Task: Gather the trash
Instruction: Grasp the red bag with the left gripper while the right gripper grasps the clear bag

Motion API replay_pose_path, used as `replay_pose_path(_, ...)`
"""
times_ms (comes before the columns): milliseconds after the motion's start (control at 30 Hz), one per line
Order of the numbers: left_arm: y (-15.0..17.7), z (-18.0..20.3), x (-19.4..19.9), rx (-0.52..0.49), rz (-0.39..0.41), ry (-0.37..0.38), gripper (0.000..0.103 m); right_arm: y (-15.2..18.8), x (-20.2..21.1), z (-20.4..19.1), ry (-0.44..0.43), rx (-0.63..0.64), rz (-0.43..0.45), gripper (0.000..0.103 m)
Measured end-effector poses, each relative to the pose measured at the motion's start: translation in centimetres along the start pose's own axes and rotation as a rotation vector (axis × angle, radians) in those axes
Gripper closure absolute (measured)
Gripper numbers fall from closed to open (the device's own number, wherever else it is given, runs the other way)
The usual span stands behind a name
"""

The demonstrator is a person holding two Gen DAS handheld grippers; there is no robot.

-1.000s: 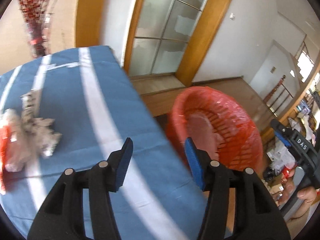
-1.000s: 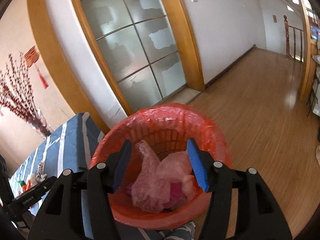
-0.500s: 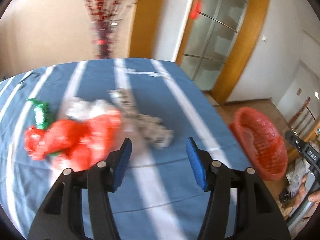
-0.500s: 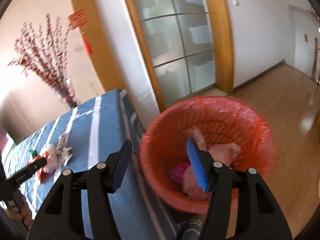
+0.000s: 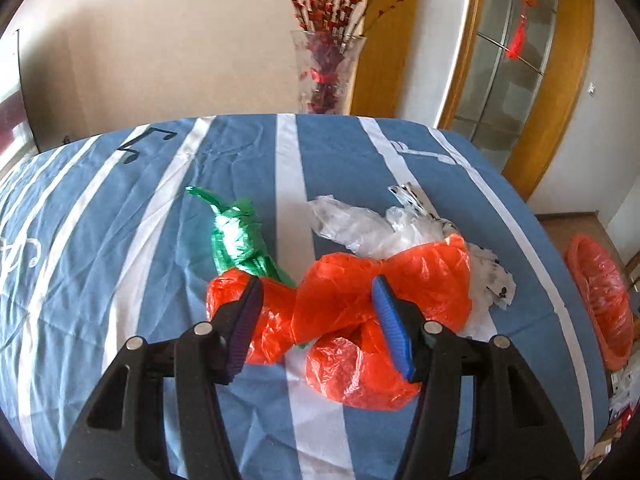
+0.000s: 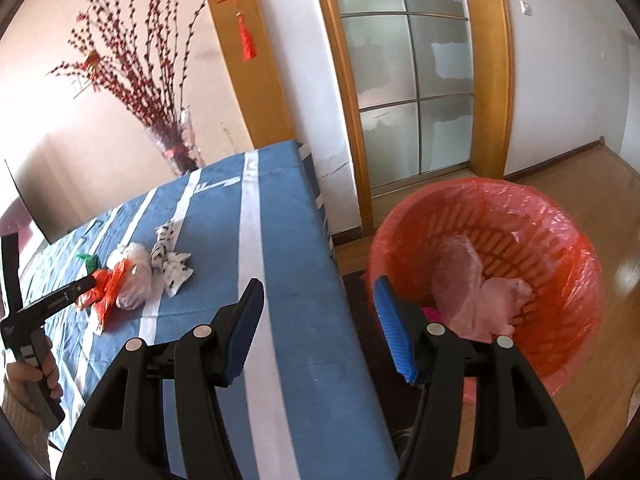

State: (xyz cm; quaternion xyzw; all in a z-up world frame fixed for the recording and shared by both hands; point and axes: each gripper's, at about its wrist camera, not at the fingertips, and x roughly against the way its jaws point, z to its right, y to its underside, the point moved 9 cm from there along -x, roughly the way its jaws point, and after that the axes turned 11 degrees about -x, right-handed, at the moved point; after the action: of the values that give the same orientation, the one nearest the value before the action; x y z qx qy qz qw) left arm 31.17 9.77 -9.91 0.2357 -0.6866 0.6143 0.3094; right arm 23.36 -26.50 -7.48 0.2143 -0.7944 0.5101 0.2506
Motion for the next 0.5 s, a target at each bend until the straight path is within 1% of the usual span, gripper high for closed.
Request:
replay_pose_path(100,0.1,1.0,-0.5,-0.038,-0.009,0.004,0.047,0.3,-0.3,-0.7,-0.002,0.009,-0.011,0.045)
replay_pose_path(200,0.3,1.9,-1.0,-0.055,-0.02,0.034,0.047,0.7,-0.6,-1.2,-0.003,0.019,-0.023,0.045)
replay_pose_path(300,0.7,3.0,-1.4,-0.087,-0.035,0.049,0.049,1.0,-0.9,-1.7,-0.005,0.028,-0.036,0.045)
replay_pose_path(367,1.2,3.4,-1.8,-0.096,-0.051,0.056,0.053,1.2,-1.0,-2.0,-0.008,0.03,-0.044,0.045)
replay_pose_path(400,1.3,3.5,-1.9,-0.094,-0.059,0.06,0.057,1.3,-1.1,-2.2,-0.01,0.034,-0.048,0.045)
replay_pose_path(433,1.3,3.5,-1.9,-0.084,-0.058,0.063,0.062,1.4,-1.2,-2.4,-0.012,0.037,-0.05,0.045)
replay_pose_path(467,1.2,3.4,-1.9,-0.076,-0.055,0.067,0.064,1.5,-1.2,-2.5,-0.013,0.039,-0.052,0.045)
replay_pose_path(500,1.1,3.4,-1.8,-0.07,-0.051,0.073,0.068,1.5,-1.2,-2.7,-0.016,0.042,-0.055,0.045)
